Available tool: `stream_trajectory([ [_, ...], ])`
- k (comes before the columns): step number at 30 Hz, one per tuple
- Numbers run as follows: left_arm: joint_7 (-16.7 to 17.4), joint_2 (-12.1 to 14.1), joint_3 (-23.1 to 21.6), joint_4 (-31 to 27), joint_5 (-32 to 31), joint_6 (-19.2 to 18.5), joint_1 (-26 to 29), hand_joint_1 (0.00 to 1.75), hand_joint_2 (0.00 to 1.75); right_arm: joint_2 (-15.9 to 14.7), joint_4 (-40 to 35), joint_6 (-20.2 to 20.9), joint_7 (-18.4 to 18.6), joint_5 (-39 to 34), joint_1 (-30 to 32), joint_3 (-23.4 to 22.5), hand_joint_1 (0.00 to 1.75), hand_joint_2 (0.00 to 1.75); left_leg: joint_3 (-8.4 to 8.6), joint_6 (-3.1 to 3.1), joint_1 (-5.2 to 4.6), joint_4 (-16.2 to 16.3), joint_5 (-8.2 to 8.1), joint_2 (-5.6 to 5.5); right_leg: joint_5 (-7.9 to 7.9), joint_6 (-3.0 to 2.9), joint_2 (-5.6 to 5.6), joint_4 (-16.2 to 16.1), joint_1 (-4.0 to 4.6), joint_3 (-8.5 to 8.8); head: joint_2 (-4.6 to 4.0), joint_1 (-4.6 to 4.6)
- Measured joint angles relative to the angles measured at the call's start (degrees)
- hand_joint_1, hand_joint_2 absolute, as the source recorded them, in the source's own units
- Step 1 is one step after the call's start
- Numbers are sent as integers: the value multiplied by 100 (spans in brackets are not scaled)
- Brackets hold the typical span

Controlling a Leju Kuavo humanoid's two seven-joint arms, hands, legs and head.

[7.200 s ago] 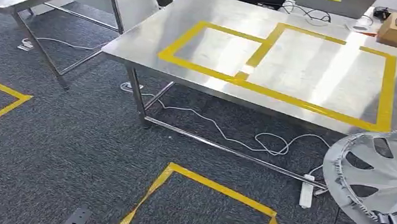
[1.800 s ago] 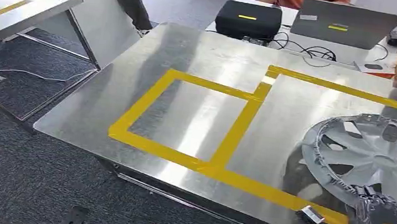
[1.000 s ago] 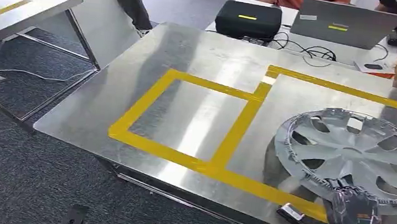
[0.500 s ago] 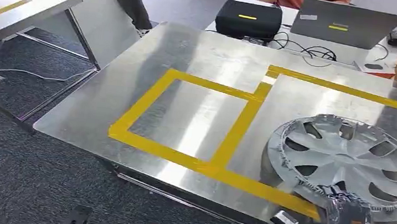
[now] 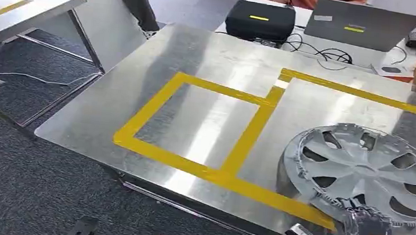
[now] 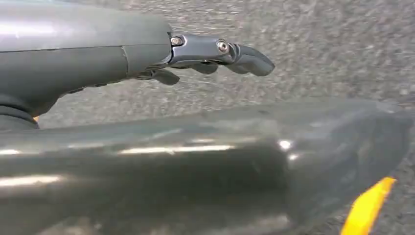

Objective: Take the parts from the cabinet and place them on the table.

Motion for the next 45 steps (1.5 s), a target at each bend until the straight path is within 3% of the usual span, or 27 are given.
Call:
stream_trajectory([
  [4, -828, -22, -7, 0, 87, 513, 8, 0, 0, -81, -212, -20, 112, -20, 257, -87, 175, 175, -3, 1, -1, 0, -1, -9, -2, 1, -13, -1, -1, 1, 0, 0],
  [6, -993, -41, -7, 0, 142, 681, 6, 0, 0, -140, -371, -28, 168, -37, 439, -146, 175, 175, -5, 1, -1, 0, -2, -8, -3, 2, -11, -1, -1, 2, 0, 0],
  [7, -969, -46, -7, 0, 151, 656, 7, 0, 0, -168, -437, -31, 182, -46, 515, -173, 175, 175, -12, 0, -1, 0, -4, -7, -3, 2, -6, -1, -1, 2, 0, 0],
  [10, -413, -37, -4, 7, 186, 127, 7, 0, 0, -190, -514, -15, 166, -33, 575, -208, 175, 175, -12, 1, -1, 0, -6, 0, -4, 3, 5, -2, -2, 2, -2, 2],
  [14, -327, -35, -2, 7, 201, -137, 17, 0, 0, -190, -468, -9, 120, -7, 480, -203, 175, 175, -11, 1, -2, 0, -4, -1, -3, 3, -2, -4, -2, 4, 0, 0],
  [30, -206, -24, -2, 7, 181, -71, 16, 0, 0, -103, 20, -57, 260, 199, 277, -114, 175, 175, -5, 1, -1, 0, -4, -1, -3, 3, -1, -5, -1, 10, -2, 0],
  [45, -119, -35, -9, 7, 94, 182, 0, 0, 0, 116, 590, -267, 173, -90, 37, -109, 175, 175, 21, 0, -1, 0, -4, 1, -4, 3, 2, -5, 0, 34, -2, 0],
])
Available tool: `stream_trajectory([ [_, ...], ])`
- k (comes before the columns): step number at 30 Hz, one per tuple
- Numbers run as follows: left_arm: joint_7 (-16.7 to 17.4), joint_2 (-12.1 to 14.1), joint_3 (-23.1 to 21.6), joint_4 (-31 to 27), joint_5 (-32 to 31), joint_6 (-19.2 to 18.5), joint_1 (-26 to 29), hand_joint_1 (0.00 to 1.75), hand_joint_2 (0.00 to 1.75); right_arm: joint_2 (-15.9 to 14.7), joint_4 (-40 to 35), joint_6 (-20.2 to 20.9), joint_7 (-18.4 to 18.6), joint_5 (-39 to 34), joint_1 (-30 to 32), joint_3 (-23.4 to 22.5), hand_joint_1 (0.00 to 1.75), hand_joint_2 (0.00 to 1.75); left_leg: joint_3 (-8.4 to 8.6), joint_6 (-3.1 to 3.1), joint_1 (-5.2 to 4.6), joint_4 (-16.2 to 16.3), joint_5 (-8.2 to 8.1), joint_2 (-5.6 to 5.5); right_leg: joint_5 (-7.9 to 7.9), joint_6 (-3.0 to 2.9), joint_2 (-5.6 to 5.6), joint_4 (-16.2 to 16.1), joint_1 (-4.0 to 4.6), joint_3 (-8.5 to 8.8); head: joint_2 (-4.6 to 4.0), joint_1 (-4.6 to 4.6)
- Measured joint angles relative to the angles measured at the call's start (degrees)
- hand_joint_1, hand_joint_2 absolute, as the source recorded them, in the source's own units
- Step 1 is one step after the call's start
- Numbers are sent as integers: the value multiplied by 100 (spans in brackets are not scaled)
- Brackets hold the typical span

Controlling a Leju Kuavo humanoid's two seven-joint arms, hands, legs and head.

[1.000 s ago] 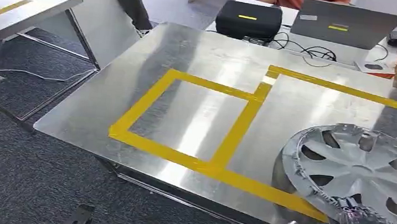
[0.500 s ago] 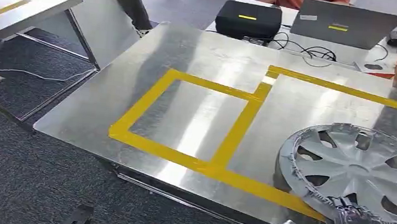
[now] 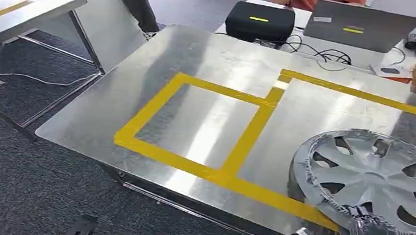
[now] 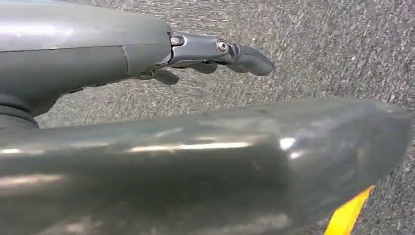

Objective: Take the parts from the cabinet and place them on the table.

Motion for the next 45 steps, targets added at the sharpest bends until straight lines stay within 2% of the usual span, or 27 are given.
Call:
stream_trajectory([
  [7, 66, -4, -39, 0, -22, 116, -13, 0, 0, 240, 527, -216, -72, -50, -345, 0, 175, 175, 43, -5, 7, 0, -5, 12, 1, 0, 29, -14, 11, 40, 0, -2],
  [9, 335, -4, -39, 0, -28, 116, -26, 0, 0, 326, 704, -240, -120, -68, -457, 0, 175, 175, 61, -7, 14, -1, -8, 15, 0, 0, 36, -21, 19, 60, 2, 0],
  [10, 358, -2, -39, 0, -33, 100, -24, 0, 0, 358, 774, -249, -133, -81, -512, 9, 175, 175, 71, -18, 18, -1, -17, 16, 1, 0, 43, -29, 23, 70, 2, -2],
  [18, 345, -2, -72, 0, -63, 59, -29, 0, 0, 465, 1003, -256, -181, -116, -646, 15, 175, 175, 105, -18, 35, -1, -17, 26, 10, 2, 51, -56, 45, 118, 2, 0],
  [19, 345, 0, -79, 0, -63, 59, -28, 0, 175, 468, 1005, -256, -188, -116, -646, 15, 169, 175, 106, -17, 36, -1, -17, 26, 12, 2, 51, -59, 45, 119, 0, 0],
  [23, 394, 7, -112, 0, -144, 98, -26, 0, 175, 470, 1005, -256, -203, -114, -643, 15, 173, 175, 110, -17, 40, -1, -17, 28, 14, 2, 52, -65, 47, 126, 2, 0],
  [26, 498, 11, -173, 0, -262, 177, -23, 0, 175, 472, 1005, -258, -201, -85, -643, 17, 162, 175, 111, -16, 43, -1, -18, 29, 14, 2, 54, -69, 49, 130, 0, 0],
  [28, 529, 11, -210, 0, -286, 210, -21, 0, 175, 474, 1005, -258, -179, -76, -641, 17, 79, 175, 111, -16, 44, -1, -18, 30, 14, 2, 54, -73, 51, 131, 2, 0],
  [30, 525, 11, -234, 0, -269, 223, -18, 0, 175, 474, 1001, -258, -168, -72, -635, 17, 79, 175, 111, -16, 46, -1, -19, 29, 14, 3, 54, -76, 52, 132, 0, 0],
  [31, 509, 11, -234, 0, -247, 221, -17, 0, 175, 474, 990, -258, -168, -72, -623, 15, 3, 175, 111, -16, 47, -1, -19, 29, 14, 3, 54, -77, 53, 133, 2, 0],
  [32, 492, 11, -234, 0, -229, 221, -13, 0, 0, 474, 981, -260, -168, -72, -608, 13, 0, 175, 110, -16, 47, -1, -19, 29, 14, 3, 54, -77, 53, 133, 0, 2],
  [34, 459, 11, -234, 0, -188, 221, -4, 0, 0, 474, 957, -260, -170, -72, -598, 11, 0, 175, 111, -15, 47, -1, -19, 30, 15, 3, 54, -77, 53, 133, 0, 0],
  [35, 450, 11, -232, 0, -186, 221, -4, 0, 0, 476, 935, -260, -179, -76, -590, 9, 0, 0, 111, -15, 48, -1, -19, 29, 15, 3, 54, -77, 54, 133, 2, 0],
  [45, 448, 15, -245, 0, -236, 262, 2, 0, 0, 479, 863, -262, -162, -76, -499, -87, 0, 0, 109, -7, 51, -1, -28, 32, 13, 4, 56, -79, 57, 133, 2, 0],
])
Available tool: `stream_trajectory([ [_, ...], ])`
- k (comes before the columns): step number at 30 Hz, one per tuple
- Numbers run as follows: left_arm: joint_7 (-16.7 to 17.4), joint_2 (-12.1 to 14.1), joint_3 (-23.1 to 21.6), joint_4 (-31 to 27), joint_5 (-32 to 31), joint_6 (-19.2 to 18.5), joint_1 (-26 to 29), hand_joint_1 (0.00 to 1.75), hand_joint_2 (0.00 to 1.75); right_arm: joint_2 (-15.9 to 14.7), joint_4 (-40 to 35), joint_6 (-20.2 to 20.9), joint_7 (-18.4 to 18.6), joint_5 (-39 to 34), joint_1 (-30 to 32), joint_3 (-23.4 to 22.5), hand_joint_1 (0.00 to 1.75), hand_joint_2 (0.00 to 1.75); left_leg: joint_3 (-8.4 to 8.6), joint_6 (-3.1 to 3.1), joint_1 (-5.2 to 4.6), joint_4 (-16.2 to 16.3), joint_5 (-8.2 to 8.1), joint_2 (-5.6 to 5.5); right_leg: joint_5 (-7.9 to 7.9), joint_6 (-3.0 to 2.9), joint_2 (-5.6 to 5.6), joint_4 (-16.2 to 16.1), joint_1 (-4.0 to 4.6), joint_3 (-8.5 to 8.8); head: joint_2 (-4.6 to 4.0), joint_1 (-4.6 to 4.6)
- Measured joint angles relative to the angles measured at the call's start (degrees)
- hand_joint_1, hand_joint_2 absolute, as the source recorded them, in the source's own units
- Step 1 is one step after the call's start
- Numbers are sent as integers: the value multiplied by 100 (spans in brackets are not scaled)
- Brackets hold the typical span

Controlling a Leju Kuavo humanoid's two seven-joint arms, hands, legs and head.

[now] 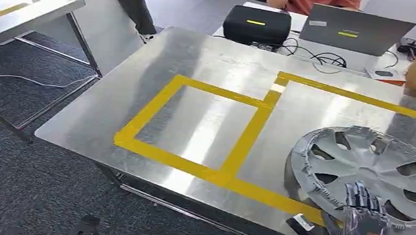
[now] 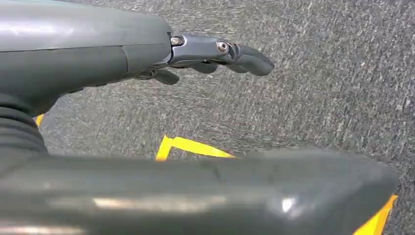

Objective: Take the parts from the cabinet and place them on the table.

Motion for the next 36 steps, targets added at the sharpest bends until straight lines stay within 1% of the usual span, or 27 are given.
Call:
stream_trajectory([
  [6, -2, 0, -2, 0, 2, 31, 0, 0, 0, -2, -102, 0, 196, 402, 114, -61, 0, 0, -6, 1, 0, 0, -1, -1, -1, 0, -2, 0, -1, -4, -2, 0],
  [11, -4, 2, -2, 0, 39, 33, 2, 0, 0, -55, -442, 0, 216, 597, 294, -118, 0, 0, -25, 2, -1, 0, -1, -2, -2, 2, -7, 1, -2, -19, 0, 0],
  [19, -7, 2, 0, 0, 105, 31, 6, 0, 0, -273, -1184, 175, 197, 669, 408, -251, 0, 0, -35, 3, -1, 0, -2, -2, -4, 2, -8, 1, -2, -27, 0, 2],
  [27, -7, 0, 2, 0, 124, 31, 7, 0, 0, -341, -1455, 197, 179, 684, 453, -280, 0, 0, -38, 4, -1, 0, -3, -3, -4, 2, -9, 0, -3, -30, 0, 0],
  [32, -7, -2, 4, 0, 157, 31, 13, 0, 0, -453, -1725, 186, 354, 931, 554, -374, 0, 0, -40, 4, -1, 0, -3, -5, -4, 2, -13, 0, -3, -31, -2, 0],
  [36, -7, -4, 7, 0, 157, 31, 22, 0, 0, -535, -1936, 197, 385, 962, 619, -468, 0, 0, -40, 5, -1, 0, -3, -4, -4, 2, -12, 0, -3, -32, -2, 2],
])
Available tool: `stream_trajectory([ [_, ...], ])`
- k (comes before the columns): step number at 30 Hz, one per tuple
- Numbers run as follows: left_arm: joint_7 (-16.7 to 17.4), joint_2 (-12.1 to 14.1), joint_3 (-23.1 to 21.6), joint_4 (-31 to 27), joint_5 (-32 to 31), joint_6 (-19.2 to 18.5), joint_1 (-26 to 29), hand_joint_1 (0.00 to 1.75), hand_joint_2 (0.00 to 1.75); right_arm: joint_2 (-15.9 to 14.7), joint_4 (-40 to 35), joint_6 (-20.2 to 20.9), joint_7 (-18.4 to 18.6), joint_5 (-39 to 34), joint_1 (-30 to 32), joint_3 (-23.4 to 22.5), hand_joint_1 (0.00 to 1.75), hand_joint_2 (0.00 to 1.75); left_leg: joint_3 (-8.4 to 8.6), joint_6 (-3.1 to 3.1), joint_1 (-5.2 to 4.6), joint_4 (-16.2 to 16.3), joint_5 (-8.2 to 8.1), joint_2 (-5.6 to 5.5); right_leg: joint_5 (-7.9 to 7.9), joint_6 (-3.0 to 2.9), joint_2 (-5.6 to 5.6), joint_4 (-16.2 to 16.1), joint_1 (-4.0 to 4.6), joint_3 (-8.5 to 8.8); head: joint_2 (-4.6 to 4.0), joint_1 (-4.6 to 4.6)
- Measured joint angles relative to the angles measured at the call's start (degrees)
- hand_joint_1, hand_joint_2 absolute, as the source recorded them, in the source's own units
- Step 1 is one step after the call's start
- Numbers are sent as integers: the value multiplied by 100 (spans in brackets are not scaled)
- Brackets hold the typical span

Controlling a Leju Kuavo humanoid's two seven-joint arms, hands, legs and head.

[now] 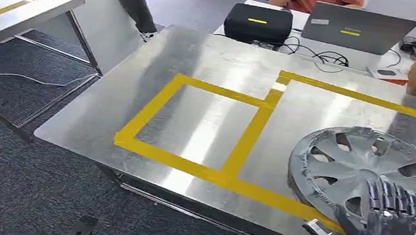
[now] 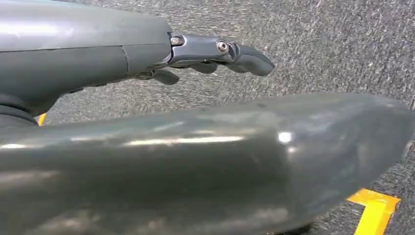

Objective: Take the parts from the cabinet and place them on the table.

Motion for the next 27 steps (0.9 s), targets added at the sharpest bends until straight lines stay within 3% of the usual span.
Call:
stream_trajectory([
  [6, 15, 0, 11, 0, 74, 9, 12, 0, 0, -129, -436, -20, 206, 112, 262, -241, 0, 0, 0, 2, -3, 0, -1, -8, -4, 5, -13, -1, -1, -2, 2, -2],
  [9, 20, 0, 31, 0, 170, 20, 48, 0, 0, -203, -985, 19, 197, 81, 656, -785, 0, 0, 0, 6, -3, 0, -4, -12, -10, 9, -18, -2, -1, -3, 2, -2],
  [12, -13, -11, 74, 0, 260, 53, 71, 0, 0, -173, -1406, 15, -108, -74, 1060, -1459, 0, 0, -4, 17, -5, 0, -12, -15, -17, 10, -20, -2, -2, -1, 2, -2],
  [15, -57, -28, 144, 0, 347, 120, 78, 0, 0, 241, -1707, -22, -1027, -314, 1267, -2420, 0, 0, -3, 17, -5, 0, -16, -14, -19, 9, -17, -3, -2, -2, 0, -2],
  [18, -63, -57, 203, 0, 417, 175, 81, 0, 0, 925, -1814, -20, -2008, -755, 1223, -3501, 0, 0, -3, 18, -6, 0, -16, -15, -27, 9, -22, -3, -2, -1, 2, -2],
  [22, -50, -79, 271, 0, 428, 212, 96, 0, 0, 1826, -1790, 168, -3484, -1366, 790, -5313, 0, 0, -2, 17, -6, 0, -17, -15, -27, 8, -21, -3, -2, 0, 2, 0],
  [24, -48, -87, 299, 0, 428, 216, 99, 0, 0, 2118, -1753, 280, -3828, -1451, 584, -5999, 0, 0, -3, 17, -5, 0, -16, -16, -27, 8, -26, -3, -1, 1, 0, 2],
  [27, -9, -105, 313, 0, 463, 238, 99, 0, 0, 2569, -1499, 829, -3954, -1534, 103, -7026, 0, 0, 2, 17, -5, 0, -16, -13, -27, 8, -17, -3, 0, 3, 2, -2],
])
